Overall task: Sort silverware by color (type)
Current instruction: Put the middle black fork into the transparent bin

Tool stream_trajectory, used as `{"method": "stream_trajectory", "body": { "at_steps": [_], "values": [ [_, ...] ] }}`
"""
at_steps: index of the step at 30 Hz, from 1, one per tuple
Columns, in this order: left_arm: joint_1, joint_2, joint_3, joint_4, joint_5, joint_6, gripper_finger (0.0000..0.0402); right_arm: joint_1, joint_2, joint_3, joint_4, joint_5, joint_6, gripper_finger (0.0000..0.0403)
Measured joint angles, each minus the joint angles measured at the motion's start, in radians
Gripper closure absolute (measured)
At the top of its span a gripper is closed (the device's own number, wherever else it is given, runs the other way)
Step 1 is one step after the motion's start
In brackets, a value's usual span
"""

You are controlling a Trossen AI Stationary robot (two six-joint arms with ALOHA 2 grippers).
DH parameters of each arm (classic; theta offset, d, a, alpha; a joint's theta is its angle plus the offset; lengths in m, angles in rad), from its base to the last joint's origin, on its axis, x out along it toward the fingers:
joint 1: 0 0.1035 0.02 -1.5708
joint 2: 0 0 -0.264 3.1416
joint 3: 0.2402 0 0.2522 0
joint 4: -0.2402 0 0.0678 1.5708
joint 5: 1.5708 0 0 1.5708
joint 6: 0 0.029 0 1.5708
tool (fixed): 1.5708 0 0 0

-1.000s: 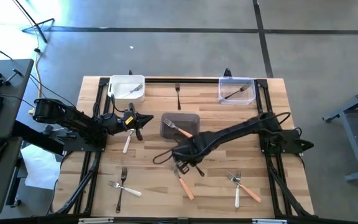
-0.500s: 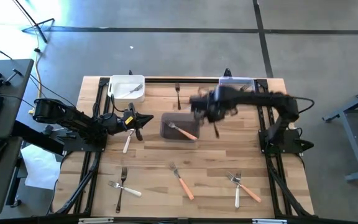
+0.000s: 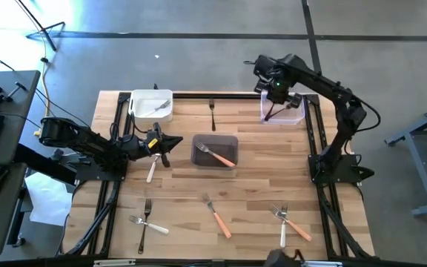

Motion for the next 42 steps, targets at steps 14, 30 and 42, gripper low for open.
{"method": "stream_trajectory", "body": {
  "at_steps": [14,30,42],
  "values": [
    [-0.009,0.0,0.0,0.014,0.05,-0.026,0.0401,-0.214,0.001,-0.249,0.291,-0.038,0.029,0.0401],
    [-0.027,0.0,0.0,-0.013,0.066,-0.008,0.0401,-0.251,-0.02,-0.448,0.533,-0.027,0.134,0.04],
    [-0.026,0.0,0.0,-0.035,0.067,-0.005,0.0401,-0.247,-0.161,-0.712,0.742,0.012,0.3,0.04]
  ]
}}
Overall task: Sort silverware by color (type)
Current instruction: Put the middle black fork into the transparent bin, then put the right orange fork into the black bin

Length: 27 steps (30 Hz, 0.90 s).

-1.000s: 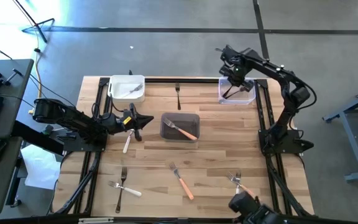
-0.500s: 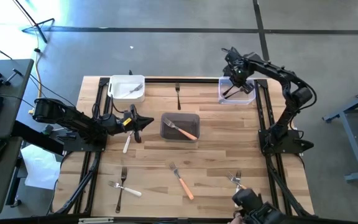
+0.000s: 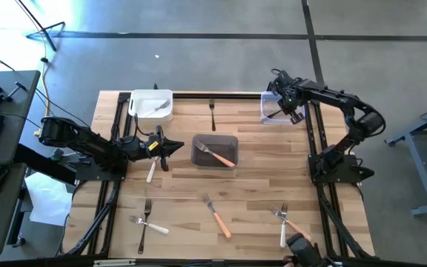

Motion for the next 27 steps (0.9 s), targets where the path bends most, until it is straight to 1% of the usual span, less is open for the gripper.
{"method": "stream_trajectory", "body": {
  "at_steps": [4,10,13,16,20,23,25,27],
  "values": [
    [0.0,0.0,0.0,0.007,0.0,-0.003,0.0401,-0.016,-0.019,-0.03,0.012,0.007,0.001,0.0399],
    [0.0,0.0,0.0,0.011,0.0,-0.011,0.0401,-0.032,-0.016,-0.051,0.066,-0.002,-0.009,0.038],
    [0.0,0.0,0.0,0.002,0.0,0.014,0.0402,-0.032,-0.016,-0.052,0.07,-0.006,-0.047,0.0365],
    [0.0,0.0,0.0,-0.003,0.0,0.016,0.0401,-0.032,-0.015,-0.052,0.073,-0.007,-0.105,0.0336],
    [0.0,0.0,0.0,-0.001,0.0,0.039,0.0401,-0.032,-0.015,-0.041,0.093,-0.005,-0.22,0.0282],
    [0.0,0.0,0.0,0.006,-0.001,0.052,0.0401,-0.032,-0.015,0.017,0.091,0.014,-0.361,0.0247],
    [0.0,0.0,0.0,0.016,-0.003,0.063,0.0401,-0.032,-0.015,0.079,0.073,0.022,-0.465,0.0238],
    [0.002,0.0,0.0,0.034,-0.004,0.067,0.0402,-0.026,-0.015,0.159,0.055,0.02,-0.602,0.0244]
  ]
}}
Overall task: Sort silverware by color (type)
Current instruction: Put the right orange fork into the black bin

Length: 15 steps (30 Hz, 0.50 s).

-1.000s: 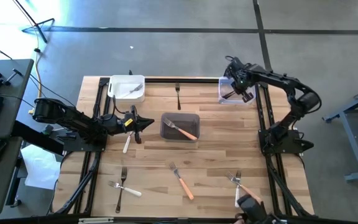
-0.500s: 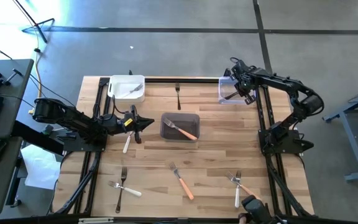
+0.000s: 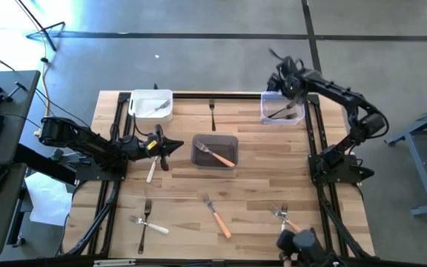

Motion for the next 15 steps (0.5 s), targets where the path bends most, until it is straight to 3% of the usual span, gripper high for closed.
{"method": "stream_trajectory", "body": {
  "at_steps": [3,8,15],
  "values": [
    [0.011,0.0,0.0,0.029,0.001,0.0,0.0402,0.061,-0.001,0.13,-0.054,0.017,-0.238,0.0281],
    [0.036,0.0,0.0,0.03,0.003,0.001,0.0401,0.246,-0.002,0.244,-0.154,0.077,-0.53,0.0384],
    [0.04,0.0,0.0,0.026,0.012,0.001,0.0401,0.592,-0.008,0.119,-0.148,0.115,-0.58,0.0393]
  ]
}}
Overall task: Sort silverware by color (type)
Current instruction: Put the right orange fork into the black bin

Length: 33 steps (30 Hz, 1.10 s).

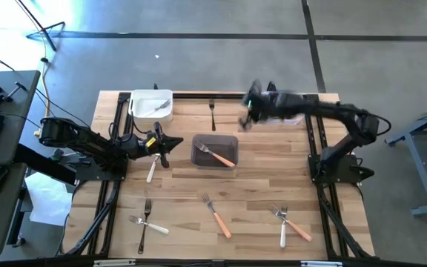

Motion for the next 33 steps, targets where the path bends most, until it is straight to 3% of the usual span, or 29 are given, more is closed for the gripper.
{"method": "stream_trajectory", "body": {
  "at_steps": [6,9,20,27,33],
  "values": [
    [0.001,0.0,0.0,0.003,0.004,0.018,0.0401,0.327,-0.06,-0.185,0.243,0.027,0.119,0.0398],
    [0.007,0.0,0.0,-0.003,0.008,0.027,0.0401,0.494,-0.088,-0.21,0.264,0.034,0.23,0.0402],
    [0.045,0.0,0.0,-0.037,0.017,0.05,0.0401,1.02,-0.094,-0.115,-0.131,0.048,0.846,0.0396],
    [0.044,0.0,0.0,-0.064,0.019,0.008,0.0401,1.251,-0.068,-0.121,-0.197,0.007,1.124,0.0319],
    [0.044,0.0,0.0,-0.064,0.028,-0.024,0.0402,1.327,-0.016,-0.121,-0.227,-0.085,1.278,0.0232]
  ]
}}
